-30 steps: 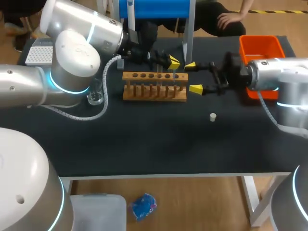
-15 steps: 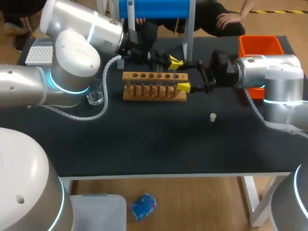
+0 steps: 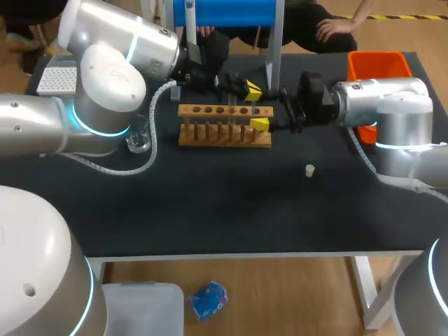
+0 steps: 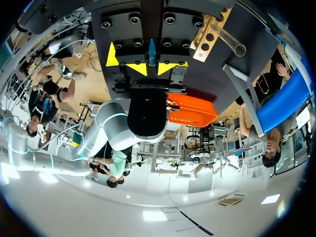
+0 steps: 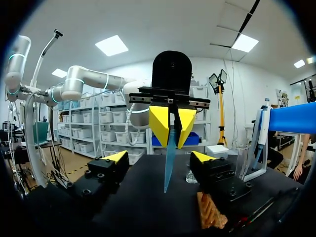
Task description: Invert the test tube, pick up the pipette, mount the tip to pipette, aspirate from beaker and dispense into the tube, eject the tip, return the pipette, and cap with the stopper.
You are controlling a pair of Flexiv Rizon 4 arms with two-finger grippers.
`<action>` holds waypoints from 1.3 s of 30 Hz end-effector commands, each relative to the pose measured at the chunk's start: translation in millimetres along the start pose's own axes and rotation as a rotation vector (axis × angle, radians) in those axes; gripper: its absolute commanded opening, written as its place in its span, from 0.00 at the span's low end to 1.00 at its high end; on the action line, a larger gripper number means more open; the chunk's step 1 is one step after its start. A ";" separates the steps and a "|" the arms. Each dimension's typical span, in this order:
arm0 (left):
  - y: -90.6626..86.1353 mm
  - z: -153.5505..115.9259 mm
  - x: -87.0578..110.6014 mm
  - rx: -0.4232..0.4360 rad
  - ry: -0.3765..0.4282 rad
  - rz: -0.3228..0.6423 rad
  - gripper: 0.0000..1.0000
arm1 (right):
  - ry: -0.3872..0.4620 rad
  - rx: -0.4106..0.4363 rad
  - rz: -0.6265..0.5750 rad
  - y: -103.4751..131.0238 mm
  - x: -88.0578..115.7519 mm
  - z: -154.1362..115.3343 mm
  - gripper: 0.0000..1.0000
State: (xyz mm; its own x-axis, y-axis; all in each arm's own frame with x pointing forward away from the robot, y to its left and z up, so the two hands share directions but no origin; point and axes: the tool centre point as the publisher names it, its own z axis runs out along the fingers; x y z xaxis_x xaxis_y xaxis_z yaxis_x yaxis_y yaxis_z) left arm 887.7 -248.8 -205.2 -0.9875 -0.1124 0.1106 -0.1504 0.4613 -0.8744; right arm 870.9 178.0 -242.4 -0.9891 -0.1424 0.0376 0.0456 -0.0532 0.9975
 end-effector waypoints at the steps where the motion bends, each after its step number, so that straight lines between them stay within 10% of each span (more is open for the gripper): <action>1: -0.5 0.1 -0.9 -0.003 0.004 0.000 0.00 | 0.001 0.001 -0.002 -0.5 -0.6 0.0 0.00; 21: -0.5 0.1 -0.9 -0.003 0.004 0.000 0.00 | 0.005 0.024 -0.008 -0.2 0.7 -3.5 0.00; 22: -0.5 0.1 -0.9 -0.003 0.004 0.000 0.32 | 0.005 0.025 -0.008 -0.3 1.0 -4.0 0.00; 23: -0.5 0.1 -0.9 -0.003 0.004 0.000 1.00 | 0.005 0.025 -0.008 -0.5 1.2 -4.3 0.00; 39: -0.5 0.1 -0.9 -0.003 0.004 0.000 1.00 | -0.031 0.026 -0.008 0.4 6.2 -32.4 0.00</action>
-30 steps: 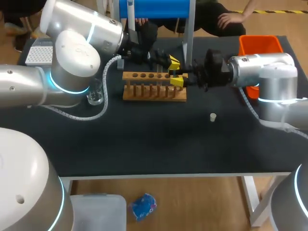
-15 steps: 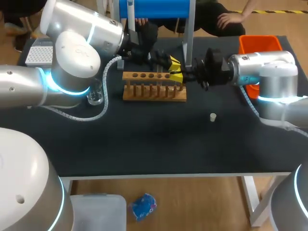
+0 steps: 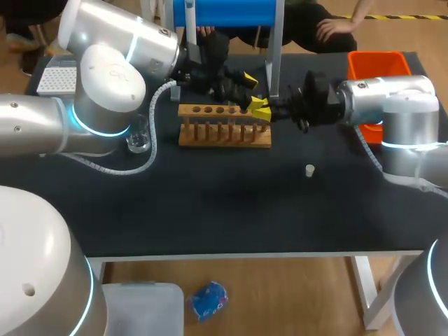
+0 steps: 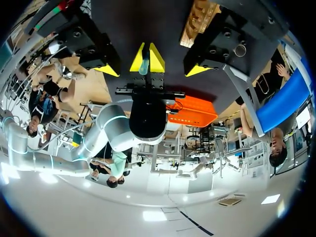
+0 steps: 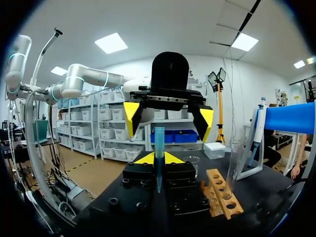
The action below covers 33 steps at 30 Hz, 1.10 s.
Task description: Invert the test tube, pick up the pipette, mount the tip to pipette, aspirate from beaker and dispense into the tube, eject the tip, return the pipette, and cap with the stopper.
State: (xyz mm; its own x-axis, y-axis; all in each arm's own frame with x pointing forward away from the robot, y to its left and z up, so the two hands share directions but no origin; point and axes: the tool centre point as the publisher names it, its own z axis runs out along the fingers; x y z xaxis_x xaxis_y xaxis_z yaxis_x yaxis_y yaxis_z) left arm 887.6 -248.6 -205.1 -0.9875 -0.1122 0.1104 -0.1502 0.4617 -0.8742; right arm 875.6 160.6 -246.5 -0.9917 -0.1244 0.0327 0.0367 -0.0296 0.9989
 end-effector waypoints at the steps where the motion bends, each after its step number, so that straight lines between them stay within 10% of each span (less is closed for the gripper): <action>1: -0.5 0.4 -1.0 -0.002 0.004 -0.001 1.00 | -0.018 0.002 -0.003 3.0 9.3 -18.5 0.00; 26: -0.5 0.4 -1.0 -0.002 0.004 -0.001 1.00 | -0.036 -0.010 0.039 -13.3 39.7 -51.6 0.00; 33: 13.9 -38.5 -10.7 0.039 -0.155 -0.048 1.00 | -0.036 -0.010 0.039 -13.3 39.7 -51.6 0.00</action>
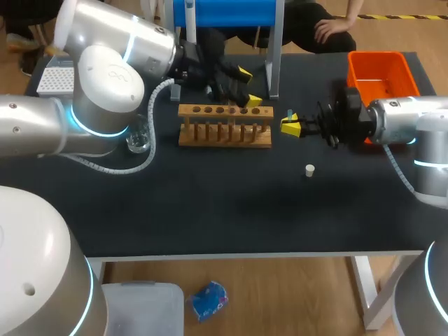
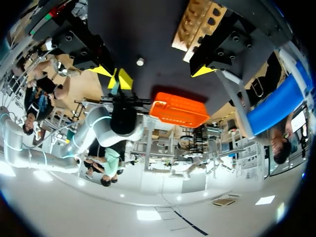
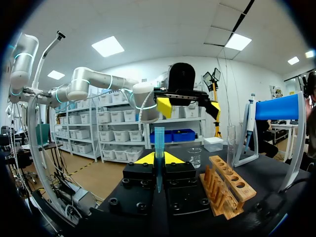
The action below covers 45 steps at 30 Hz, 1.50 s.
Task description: Invert the test tube, pick up the pipette, mount the tip to pipette, aspirate from beaker and dispense into the tube, eject the tip, return the pipette, and cap with the stopper.
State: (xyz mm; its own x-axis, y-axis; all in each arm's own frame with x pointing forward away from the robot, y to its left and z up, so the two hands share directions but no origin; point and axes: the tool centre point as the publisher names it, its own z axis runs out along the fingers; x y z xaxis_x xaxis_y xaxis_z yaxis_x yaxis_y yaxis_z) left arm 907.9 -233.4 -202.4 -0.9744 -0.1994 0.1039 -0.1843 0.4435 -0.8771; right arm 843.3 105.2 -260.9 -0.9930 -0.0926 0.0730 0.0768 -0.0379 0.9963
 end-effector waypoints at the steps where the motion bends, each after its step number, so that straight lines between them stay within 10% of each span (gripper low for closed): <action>1: 13.9 -30.0 6.7 0.026 -0.091 -0.019 1.00 | -0.002 0.003 -0.001 0.6 1.2 -0.2 0.00; 6: 26.0 -63.5 -5.8 0.013 -0.222 -0.051 1.00 | -0.002 0.003 -0.001 0.6 1.2 -0.2 0.00; 25: 26.0 -63.5 -5.8 0.013 -0.222 -0.051 1.00 | -0.002 0.003 -0.001 0.6 1.2 -0.2 0.00; 45: 39.1 -136.0 -87.7 0.011 -0.651 -0.166 1.00 | -0.002 0.003 -0.001 0.6 1.2 -0.2 0.00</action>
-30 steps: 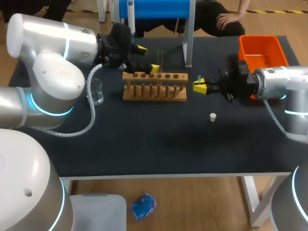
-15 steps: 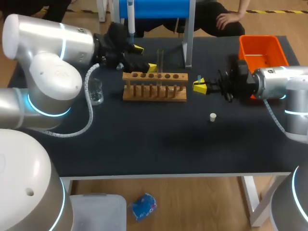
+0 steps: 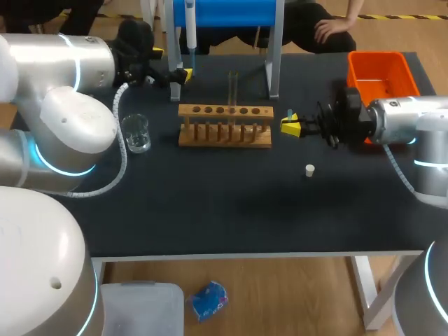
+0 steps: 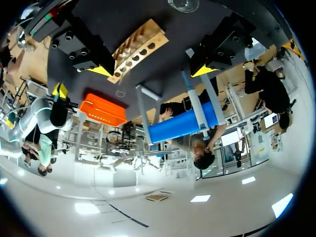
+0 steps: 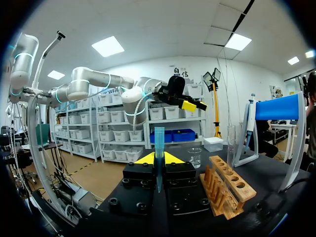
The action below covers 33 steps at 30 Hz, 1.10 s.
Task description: Invert the test tube, pick up the pipette, mount the tip to pipette, aspirate from beaker and dispense into the tube, eject the tip, return the pipette, and cap with the stopper.
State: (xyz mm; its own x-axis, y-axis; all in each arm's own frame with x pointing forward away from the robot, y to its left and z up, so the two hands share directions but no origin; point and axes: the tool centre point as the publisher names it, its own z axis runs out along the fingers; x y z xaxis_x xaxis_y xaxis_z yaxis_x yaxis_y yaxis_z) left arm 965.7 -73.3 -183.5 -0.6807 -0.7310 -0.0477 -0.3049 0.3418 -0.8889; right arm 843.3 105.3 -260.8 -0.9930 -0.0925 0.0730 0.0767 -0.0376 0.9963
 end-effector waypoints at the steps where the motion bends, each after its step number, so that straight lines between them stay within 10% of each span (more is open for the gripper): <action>1: -4.4 5.1 2.7 -0.022 -0.036 -0.002 1.00 | -0.002 0.002 -0.001 0.6 1.2 -0.3 0.00; 17: -4.5 9.9 -0.3 -0.023 -0.043 0.000 1.00 | -0.002 0.002 -0.001 0.6 1.2 -0.3 0.00; 33: -33.3 47.9 -97.3 -0.046 -0.082 0.055 1.00 | -0.002 0.002 -0.001 0.6 1.2 -0.3 0.00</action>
State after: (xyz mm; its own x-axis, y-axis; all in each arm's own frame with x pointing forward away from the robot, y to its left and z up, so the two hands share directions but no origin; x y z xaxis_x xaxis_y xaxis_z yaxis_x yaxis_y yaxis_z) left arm 1052.9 -41.2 -175.5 -0.6205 -0.7709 -0.1440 -0.2908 0.3967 -0.8707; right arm 843.3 105.2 -260.7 -0.9930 -0.0925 0.0730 0.0767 -0.0376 0.9963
